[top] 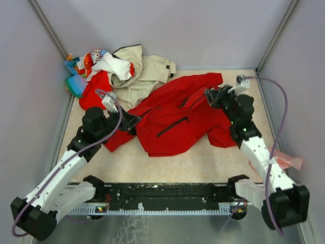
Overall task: Zip up the jacket
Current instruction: Adjust the jacket at the center of the board.
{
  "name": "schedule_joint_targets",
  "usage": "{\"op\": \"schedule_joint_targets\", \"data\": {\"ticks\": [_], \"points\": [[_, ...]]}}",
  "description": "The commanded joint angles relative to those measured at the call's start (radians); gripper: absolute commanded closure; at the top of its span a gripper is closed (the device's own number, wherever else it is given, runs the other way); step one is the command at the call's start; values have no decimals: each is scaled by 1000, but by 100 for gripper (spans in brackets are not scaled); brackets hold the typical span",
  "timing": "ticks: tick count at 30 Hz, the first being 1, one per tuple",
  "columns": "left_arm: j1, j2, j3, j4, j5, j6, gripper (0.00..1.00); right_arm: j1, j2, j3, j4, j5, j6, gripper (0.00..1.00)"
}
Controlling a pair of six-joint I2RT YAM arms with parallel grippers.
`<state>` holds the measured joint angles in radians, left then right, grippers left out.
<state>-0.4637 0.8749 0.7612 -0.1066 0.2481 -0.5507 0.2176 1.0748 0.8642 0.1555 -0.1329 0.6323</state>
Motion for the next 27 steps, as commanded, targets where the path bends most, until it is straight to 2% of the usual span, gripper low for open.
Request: {"op": "schedule_joint_targets", "data": {"ticks": [1, 7, 13, 17, 20, 24, 27], "points": [[3, -28, -94, -54, 63, 15, 100, -2, -177, -225, 99, -24, -7, 100], [2, -27, -398, 102, 209, -142, 100, -1, -361, -610, 123, -13, 93, 100], [2, 18, -563, 188, 221, -200, 100, -2, -443, -763, -71, 10, 160, 100], [3, 30, -561, 170, 193, -169, 99, -1, -445, -705, -225, 21, 127, 87], [3, 42, -562, 186, 214, -164, 98, 0, -433, -593, -356, 33, 77, 71], [2, 40, -563, 176, 207, -155, 97, 0, -425, -369, -554, 136, -46, 61], [3, 30, -563, 170, 196, -150, 96, -1, -388, -220, -578, 141, -117, 55]]}}
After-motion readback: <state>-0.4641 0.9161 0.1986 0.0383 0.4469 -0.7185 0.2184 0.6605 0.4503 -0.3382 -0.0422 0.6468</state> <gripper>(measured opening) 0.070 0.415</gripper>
